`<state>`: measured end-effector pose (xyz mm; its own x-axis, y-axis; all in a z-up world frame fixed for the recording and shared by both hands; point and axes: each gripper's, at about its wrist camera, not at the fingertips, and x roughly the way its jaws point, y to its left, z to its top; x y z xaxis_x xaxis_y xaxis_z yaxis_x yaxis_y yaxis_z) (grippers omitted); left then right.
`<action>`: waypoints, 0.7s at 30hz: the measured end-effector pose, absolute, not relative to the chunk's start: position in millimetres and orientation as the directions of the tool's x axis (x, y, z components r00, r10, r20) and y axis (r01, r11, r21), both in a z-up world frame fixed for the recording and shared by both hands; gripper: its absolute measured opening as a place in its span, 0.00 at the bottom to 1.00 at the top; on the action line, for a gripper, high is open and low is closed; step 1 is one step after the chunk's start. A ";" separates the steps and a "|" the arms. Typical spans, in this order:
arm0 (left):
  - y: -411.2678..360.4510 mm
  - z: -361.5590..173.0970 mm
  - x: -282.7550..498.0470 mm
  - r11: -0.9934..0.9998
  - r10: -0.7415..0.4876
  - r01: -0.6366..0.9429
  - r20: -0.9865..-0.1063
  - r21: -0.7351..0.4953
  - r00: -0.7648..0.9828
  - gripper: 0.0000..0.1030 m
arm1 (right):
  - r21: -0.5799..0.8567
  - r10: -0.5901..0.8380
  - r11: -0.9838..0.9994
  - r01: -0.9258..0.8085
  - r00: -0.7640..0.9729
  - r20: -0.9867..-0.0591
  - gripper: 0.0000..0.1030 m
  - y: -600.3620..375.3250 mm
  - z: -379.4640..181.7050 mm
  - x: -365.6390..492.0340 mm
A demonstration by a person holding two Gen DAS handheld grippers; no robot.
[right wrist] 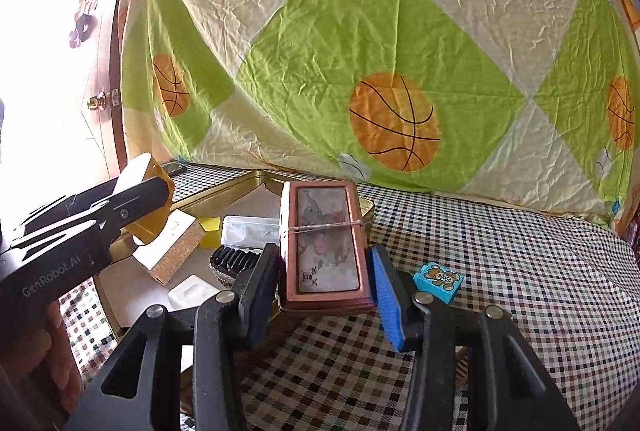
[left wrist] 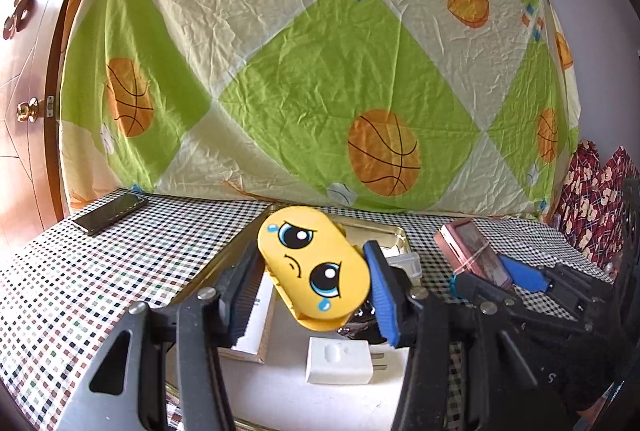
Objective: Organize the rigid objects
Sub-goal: 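Carry the yellow block over the tin with left tool while right tool carries the photo box, then release the yellow block into the tin with left tool while right tool releases the photo box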
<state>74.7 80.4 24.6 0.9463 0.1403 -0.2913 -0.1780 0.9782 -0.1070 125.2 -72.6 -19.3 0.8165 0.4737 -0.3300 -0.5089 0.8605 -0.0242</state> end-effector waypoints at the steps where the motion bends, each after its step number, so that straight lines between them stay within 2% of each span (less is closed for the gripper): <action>1: 82.6 25.4 76.0 0.978 0.144 -0.182 -0.296 -0.103 0.944 0.49 | -0.023 0.478 0.858 -0.513 0.814 -0.331 0.47 -69.8 -18.0 126.5; 6: 96.7 29.2 85.4 0.978 0.151 -0.191 -0.337 -0.088 0.929 0.49 | -0.036 0.507 0.834 -0.551 0.789 -0.347 0.47 -49.6 -11.7 130.7; 19: 116.5 16.8 119.9 0.982 0.157 -0.190 -0.478 -0.021 0.864 0.49 | -0.034 0.523 0.796 -0.605 0.714 -0.465 0.47 -4.6 -12.8 165.2; 21: 119.3 15.1 118.9 0.977 0.174 -0.212 -0.479 -0.024 0.860 0.52 | -0.012 0.544 0.784 -0.621 0.697 -0.467 0.52 -5.1 -14.4 166.0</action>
<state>118.9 119.3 15.1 0.8603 0.1744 -0.4791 -0.2116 0.9770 -0.0244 166.0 -5.1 -14.4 0.6969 0.5445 -0.4669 -0.6206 0.7841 -0.0119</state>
